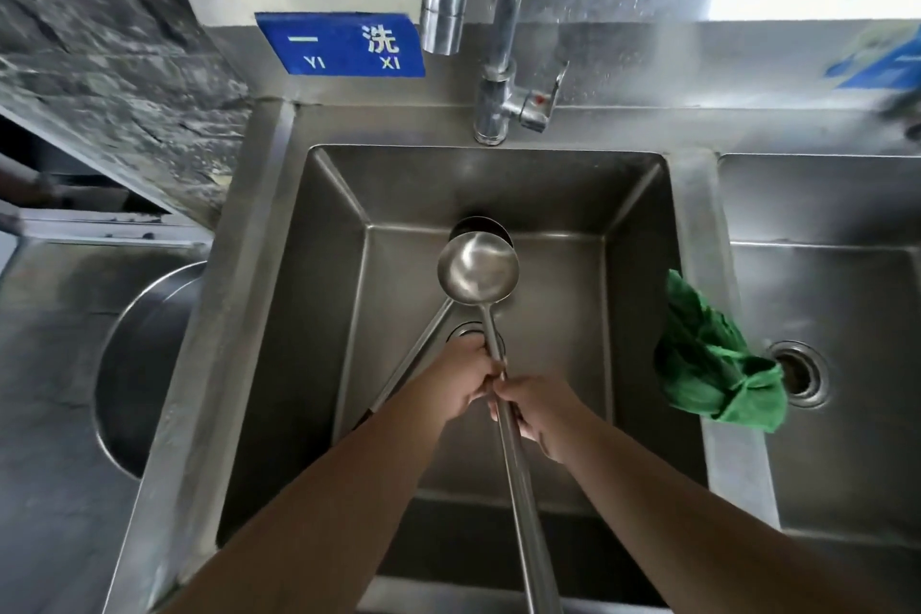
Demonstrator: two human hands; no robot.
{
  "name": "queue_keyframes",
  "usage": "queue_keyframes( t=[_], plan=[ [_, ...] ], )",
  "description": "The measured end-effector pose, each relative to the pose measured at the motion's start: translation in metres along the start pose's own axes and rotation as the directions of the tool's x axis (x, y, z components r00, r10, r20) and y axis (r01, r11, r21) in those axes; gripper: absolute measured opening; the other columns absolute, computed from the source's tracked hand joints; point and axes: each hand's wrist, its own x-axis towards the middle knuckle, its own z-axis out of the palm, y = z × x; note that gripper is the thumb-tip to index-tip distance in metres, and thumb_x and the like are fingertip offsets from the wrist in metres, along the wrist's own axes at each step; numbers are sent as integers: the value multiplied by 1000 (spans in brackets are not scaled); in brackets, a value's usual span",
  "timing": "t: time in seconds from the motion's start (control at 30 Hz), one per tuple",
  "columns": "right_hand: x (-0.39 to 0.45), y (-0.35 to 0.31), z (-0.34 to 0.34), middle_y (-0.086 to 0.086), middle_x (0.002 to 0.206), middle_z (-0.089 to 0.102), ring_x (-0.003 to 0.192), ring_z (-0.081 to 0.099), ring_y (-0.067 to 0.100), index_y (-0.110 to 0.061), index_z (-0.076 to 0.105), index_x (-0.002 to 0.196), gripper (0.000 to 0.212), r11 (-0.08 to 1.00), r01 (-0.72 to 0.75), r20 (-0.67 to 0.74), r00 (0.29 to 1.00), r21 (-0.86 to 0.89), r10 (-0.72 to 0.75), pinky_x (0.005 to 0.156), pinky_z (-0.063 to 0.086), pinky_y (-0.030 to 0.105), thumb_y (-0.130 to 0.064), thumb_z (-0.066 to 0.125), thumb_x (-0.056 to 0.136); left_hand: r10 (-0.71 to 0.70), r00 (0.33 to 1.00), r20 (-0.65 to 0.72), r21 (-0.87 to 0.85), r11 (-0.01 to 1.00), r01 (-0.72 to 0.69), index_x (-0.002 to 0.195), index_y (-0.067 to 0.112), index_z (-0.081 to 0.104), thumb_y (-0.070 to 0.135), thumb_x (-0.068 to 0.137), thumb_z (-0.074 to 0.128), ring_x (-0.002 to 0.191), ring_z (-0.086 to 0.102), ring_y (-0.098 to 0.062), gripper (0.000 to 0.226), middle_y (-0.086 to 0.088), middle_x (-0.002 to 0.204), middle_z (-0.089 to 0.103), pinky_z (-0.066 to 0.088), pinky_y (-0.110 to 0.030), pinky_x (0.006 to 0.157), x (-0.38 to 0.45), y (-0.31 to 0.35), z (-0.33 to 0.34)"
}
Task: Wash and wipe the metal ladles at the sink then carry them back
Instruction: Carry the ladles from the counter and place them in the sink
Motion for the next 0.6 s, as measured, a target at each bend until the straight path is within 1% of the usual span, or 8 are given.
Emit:
queue_keyframes(
  t=[0.1,0.17,0.23,0.3,0.37,0.5,0.53,0.6],
  plan=[
    [16,-2,3,16,81,71,78,68,26,-2,71,82,13,1000,-2,-19,1000,-8,1,87,56,39,-10,64,91,1,1000,11,15,1000,-1,80,5,55,-16,87,48,61,58,-21,24,-11,73,57,51,-31,56,17,-2,-3],
    [25,-3,5,14,77,70,74,67,24,-4,70,81,13,1000,11,-31,999,-18,-11,79,57,35,-9,64,91,7,1000,2,53,999,-7,78,6,56,-16,86,50,62,59,-23,24,-12,73,59,51,-31,55,26,-4,-5],
    [31,-1,7,13,77,69,71,65,23,-4,69,86,10,999,11,-34,999,-38,-12,73,56,32,-10,63,93,3,1000,-16,77,997,-1,81,8,58,-14,86,53,70,61,-27,23,-14,80,61,51,-34,61,37,-8,-9],
    [35,0,10,13,79,68,72,65,22,-7,68,89,9,997,15,-40,999,-72,-18,74,54,33,-11,62,94,-2,1000,-23,86,996,4,82,11,58,-14,84,54,78,61,-28,25,-16,86,62,50,-35,65,43,-12,-11],
    [40,1,11,11,78,66,70,64,21,-9,68,86,12,993,32,-41,998,-116,-37,71,54,30,-12,60,95,-1,1000,-10,92,996,2,81,12,58,-14,82,54,77,59,-27,26,-14,86,61,47,-32,61,48,-14,-13],
    [50,-4,14,9,70,62,60,59,17,-9,66,82,16,978,78,-46,995,-194,-89,46,45,17,-12,59,96,18,1000,-9,40,999,-18,81,12,57,-14,82,51,71,57,-24,26,-11,82,59,44,-27,54,55,-11,-18],
    [53,-5,16,9,69,62,59,59,18,-9,66,83,15,972,89,-53,993,-218,-103,42,42,16,-13,58,96,18,1000,-13,18,1000,-18,83,12,58,-13,83,52,68,57,-23,26,-9,80,60,45,-25,51,58,-11,-20],
    [56,-8,17,11,71,65,63,62,22,-11,69,85,16,956,103,-57,991,-274,-124,49,43,19,-17,58,96,9,1000,-11,-12,1000,-9,88,13,58,-10,87,53,62,58,-19,24,-4,77,61,46,-22,45,59,-10,-23]
  ],
)
